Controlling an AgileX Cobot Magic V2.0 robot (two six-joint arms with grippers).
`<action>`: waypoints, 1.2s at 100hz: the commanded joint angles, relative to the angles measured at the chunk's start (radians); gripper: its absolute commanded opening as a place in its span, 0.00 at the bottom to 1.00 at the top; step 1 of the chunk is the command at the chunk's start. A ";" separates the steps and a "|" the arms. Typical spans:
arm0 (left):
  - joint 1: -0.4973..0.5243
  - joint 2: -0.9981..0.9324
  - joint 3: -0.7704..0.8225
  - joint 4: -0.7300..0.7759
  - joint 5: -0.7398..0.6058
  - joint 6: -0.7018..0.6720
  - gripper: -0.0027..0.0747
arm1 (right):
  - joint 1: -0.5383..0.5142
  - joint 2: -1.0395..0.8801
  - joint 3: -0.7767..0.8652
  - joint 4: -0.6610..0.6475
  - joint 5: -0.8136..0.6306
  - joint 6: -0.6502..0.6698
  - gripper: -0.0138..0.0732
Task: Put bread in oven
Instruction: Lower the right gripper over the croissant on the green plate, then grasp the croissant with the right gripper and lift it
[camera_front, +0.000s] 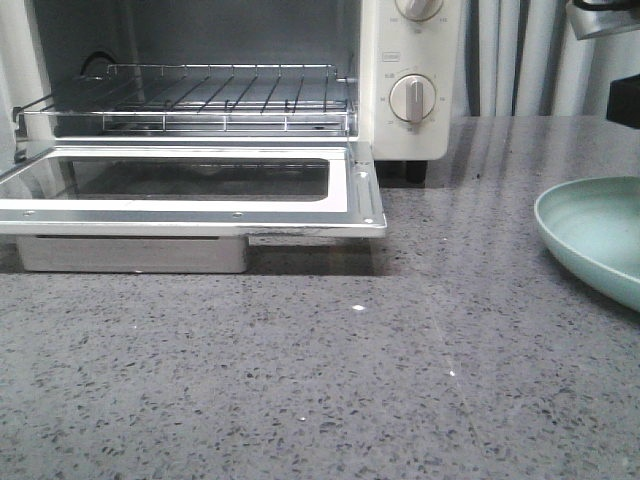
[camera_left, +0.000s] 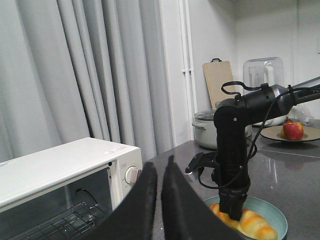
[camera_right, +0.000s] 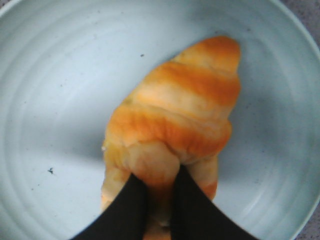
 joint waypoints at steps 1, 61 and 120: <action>-0.009 0.012 -0.033 -0.031 -0.036 -0.011 0.01 | -0.002 -0.067 -0.041 0.000 0.031 0.000 0.07; -0.009 0.012 -0.033 -0.037 -0.036 -0.011 0.01 | 0.298 -0.204 -0.395 0.110 0.090 -0.238 0.08; -0.009 0.012 -0.033 -0.050 -0.034 -0.011 0.01 | 0.568 0.067 -0.647 -0.010 0.088 -0.323 0.07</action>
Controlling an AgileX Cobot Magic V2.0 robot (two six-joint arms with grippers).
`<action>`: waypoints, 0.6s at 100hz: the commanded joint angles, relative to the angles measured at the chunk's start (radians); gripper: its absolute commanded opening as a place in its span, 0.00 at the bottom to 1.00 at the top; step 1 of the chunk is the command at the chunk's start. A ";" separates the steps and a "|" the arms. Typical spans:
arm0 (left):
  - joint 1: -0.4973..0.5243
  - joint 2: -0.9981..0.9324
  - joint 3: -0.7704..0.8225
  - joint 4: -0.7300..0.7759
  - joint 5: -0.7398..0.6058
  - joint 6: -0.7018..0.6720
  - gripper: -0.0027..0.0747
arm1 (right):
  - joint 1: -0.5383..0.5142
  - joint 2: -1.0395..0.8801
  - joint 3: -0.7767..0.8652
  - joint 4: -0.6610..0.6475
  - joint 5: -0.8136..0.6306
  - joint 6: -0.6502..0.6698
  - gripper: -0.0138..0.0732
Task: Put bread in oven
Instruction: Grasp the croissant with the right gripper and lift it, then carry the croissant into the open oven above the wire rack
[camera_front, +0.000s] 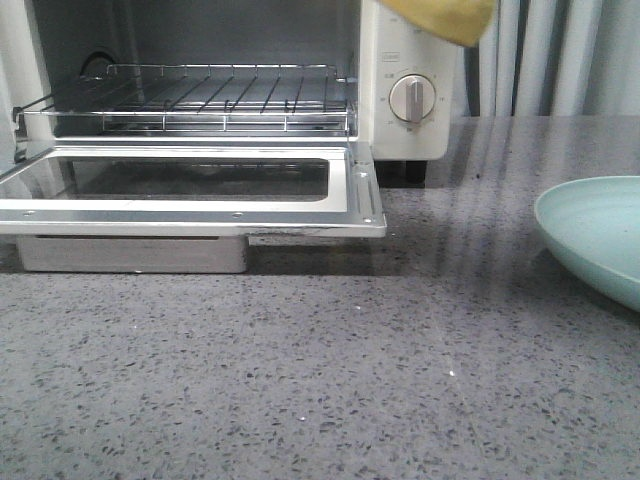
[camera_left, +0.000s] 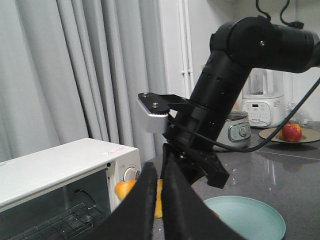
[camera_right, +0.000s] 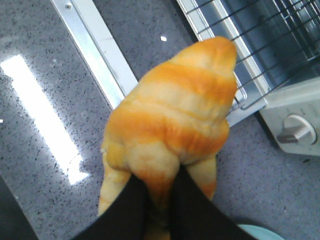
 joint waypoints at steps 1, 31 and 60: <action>-0.009 0.012 -0.033 -0.043 -0.034 -0.011 0.01 | 0.001 0.009 -0.086 -0.024 0.042 -0.039 0.07; -0.009 0.012 -0.033 -0.050 -0.034 -0.011 0.01 | 0.001 0.154 -0.249 -0.078 0.042 -0.066 0.07; -0.009 0.012 -0.033 -0.050 -0.034 -0.011 0.01 | 0.001 0.234 -0.264 -0.170 0.037 -0.083 0.07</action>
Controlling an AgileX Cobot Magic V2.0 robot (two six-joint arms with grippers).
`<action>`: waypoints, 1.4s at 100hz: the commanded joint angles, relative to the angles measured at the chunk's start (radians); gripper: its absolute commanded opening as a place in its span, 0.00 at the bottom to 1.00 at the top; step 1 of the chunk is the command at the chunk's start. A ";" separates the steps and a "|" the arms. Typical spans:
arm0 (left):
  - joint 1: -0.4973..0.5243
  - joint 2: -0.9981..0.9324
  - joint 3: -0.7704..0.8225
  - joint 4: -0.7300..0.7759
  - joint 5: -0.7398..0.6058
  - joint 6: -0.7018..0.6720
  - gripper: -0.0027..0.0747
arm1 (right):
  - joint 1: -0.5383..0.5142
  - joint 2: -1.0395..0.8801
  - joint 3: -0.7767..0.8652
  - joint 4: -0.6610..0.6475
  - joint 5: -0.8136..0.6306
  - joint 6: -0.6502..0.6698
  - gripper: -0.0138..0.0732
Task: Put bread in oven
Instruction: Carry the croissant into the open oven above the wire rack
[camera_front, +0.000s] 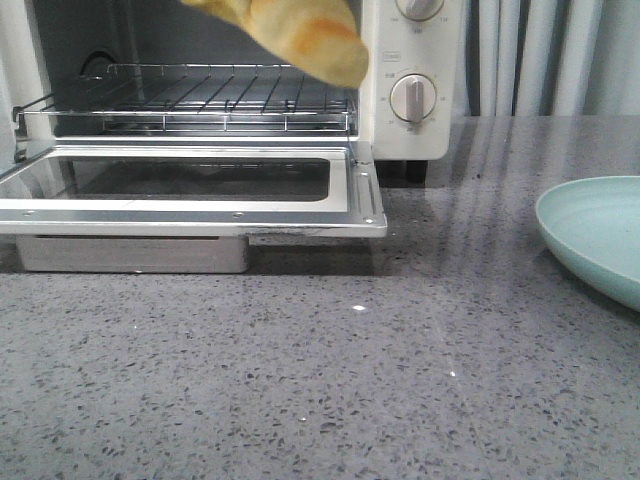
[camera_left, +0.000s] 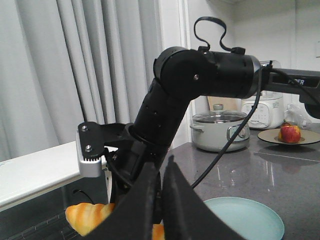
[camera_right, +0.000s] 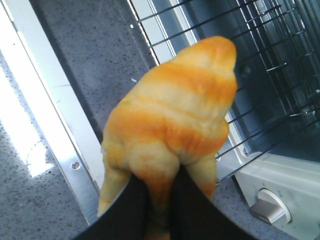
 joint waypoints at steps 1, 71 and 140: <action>-0.009 0.012 -0.033 -0.042 -0.034 -0.011 0.01 | 0.000 -0.031 -0.034 -0.074 0.034 -0.017 0.07; -0.009 0.012 -0.033 -0.046 -0.034 -0.011 0.01 | 0.000 0.106 -0.167 -0.196 -0.066 -0.063 0.07; -0.009 0.012 -0.033 -0.046 -0.030 -0.011 0.01 | 0.000 0.194 -0.171 -0.302 -0.217 -0.063 0.07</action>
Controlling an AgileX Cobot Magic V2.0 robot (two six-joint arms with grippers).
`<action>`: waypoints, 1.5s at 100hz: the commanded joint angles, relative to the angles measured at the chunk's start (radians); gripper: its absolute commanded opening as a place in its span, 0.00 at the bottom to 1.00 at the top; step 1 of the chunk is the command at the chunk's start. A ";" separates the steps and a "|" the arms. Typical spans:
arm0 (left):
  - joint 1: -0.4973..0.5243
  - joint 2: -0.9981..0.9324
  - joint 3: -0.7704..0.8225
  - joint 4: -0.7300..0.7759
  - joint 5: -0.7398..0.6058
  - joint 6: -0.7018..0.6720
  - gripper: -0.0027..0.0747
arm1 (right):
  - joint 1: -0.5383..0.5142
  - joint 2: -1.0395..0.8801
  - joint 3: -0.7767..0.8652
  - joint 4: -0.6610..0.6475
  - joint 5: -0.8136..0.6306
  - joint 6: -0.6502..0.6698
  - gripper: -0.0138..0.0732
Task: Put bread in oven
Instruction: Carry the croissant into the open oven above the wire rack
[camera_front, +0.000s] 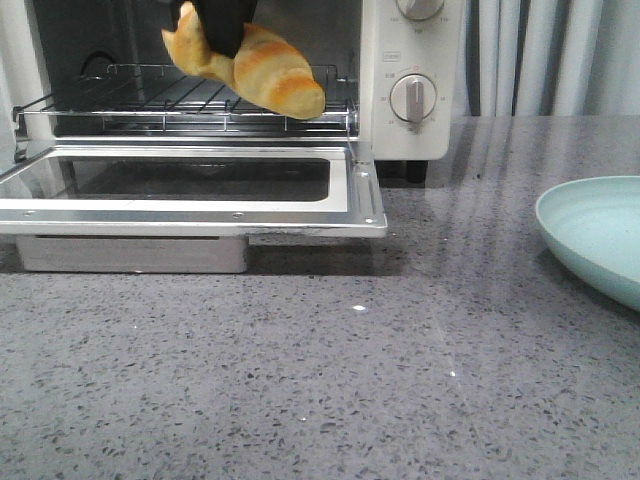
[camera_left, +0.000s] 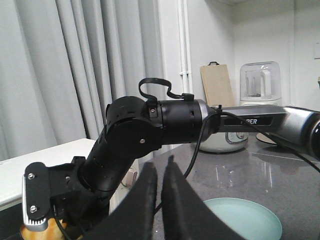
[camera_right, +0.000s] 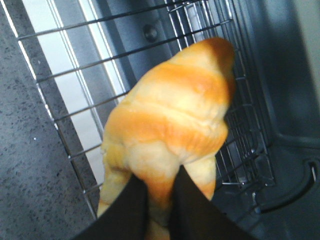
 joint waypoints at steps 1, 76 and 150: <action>-0.009 0.012 -0.033 -0.038 -0.034 -0.011 0.01 | -0.001 -0.045 -0.035 -0.063 -0.055 -0.010 0.07; -0.009 0.012 -0.033 -0.038 -0.011 -0.011 0.01 | -0.001 -0.043 -0.035 -0.080 -0.074 0.033 0.57; -0.009 0.012 -0.033 -0.038 -0.011 -0.011 0.01 | 0.027 -0.053 -0.037 -0.059 -0.061 0.045 0.57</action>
